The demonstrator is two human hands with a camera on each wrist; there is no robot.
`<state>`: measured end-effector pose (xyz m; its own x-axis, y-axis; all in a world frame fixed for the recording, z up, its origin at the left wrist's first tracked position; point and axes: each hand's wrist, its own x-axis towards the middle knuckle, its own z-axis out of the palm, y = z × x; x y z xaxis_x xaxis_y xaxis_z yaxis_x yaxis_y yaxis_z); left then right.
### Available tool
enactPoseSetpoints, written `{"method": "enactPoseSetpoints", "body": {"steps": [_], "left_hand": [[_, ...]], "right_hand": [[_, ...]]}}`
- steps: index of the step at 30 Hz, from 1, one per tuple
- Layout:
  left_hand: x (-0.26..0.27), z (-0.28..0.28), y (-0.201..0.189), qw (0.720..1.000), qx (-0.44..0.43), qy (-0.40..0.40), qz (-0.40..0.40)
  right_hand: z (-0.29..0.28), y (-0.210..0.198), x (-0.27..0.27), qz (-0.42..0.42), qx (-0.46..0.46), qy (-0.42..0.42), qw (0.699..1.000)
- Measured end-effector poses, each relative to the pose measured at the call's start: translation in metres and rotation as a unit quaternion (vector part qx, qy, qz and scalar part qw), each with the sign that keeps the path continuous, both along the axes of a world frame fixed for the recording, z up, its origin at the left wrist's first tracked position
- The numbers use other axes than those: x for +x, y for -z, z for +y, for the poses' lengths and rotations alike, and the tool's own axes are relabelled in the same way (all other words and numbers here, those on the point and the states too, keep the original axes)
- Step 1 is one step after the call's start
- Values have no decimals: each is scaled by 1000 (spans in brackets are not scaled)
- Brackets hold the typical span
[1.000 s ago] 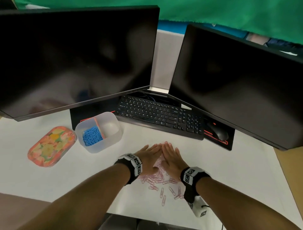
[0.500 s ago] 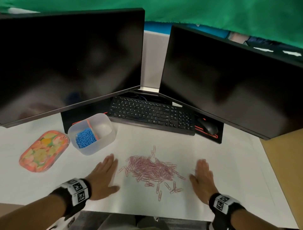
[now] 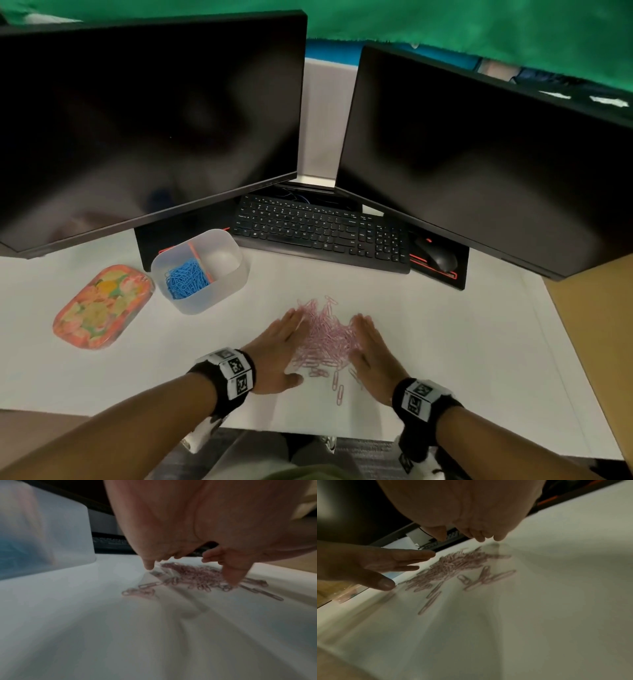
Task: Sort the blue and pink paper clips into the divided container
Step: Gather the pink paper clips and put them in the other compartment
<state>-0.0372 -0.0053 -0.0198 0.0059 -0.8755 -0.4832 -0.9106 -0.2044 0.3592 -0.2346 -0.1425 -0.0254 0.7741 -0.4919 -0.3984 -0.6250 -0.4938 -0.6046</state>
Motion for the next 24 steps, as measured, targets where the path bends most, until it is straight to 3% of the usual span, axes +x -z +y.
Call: {"method": "enactPoseSetpoints", "body": {"steps": [3,5,7,9,20,24], "left_hand": [[16,17,-9,993,-75,-89,-8],[28,30,-14,993,-31,-112,-32],[36,38,-12,989,41,-143,-16],[41,39,-8,982,58,-176,21],[7,-24,4,985,-7,-149,90],[7,-21,0,987,12,-146,71]], "right_hand": [[-15,-11,-33,-69,-126,3,990],[-15,-17,-51,10,-121,-56,991],[-9,-18,-60,153,-72,-153,974],[-3,-14,-60,194,-69,-208,956],[-1,-13,8,81,-69,-168,980],[17,-26,3,145,-28,-277,949]]}}
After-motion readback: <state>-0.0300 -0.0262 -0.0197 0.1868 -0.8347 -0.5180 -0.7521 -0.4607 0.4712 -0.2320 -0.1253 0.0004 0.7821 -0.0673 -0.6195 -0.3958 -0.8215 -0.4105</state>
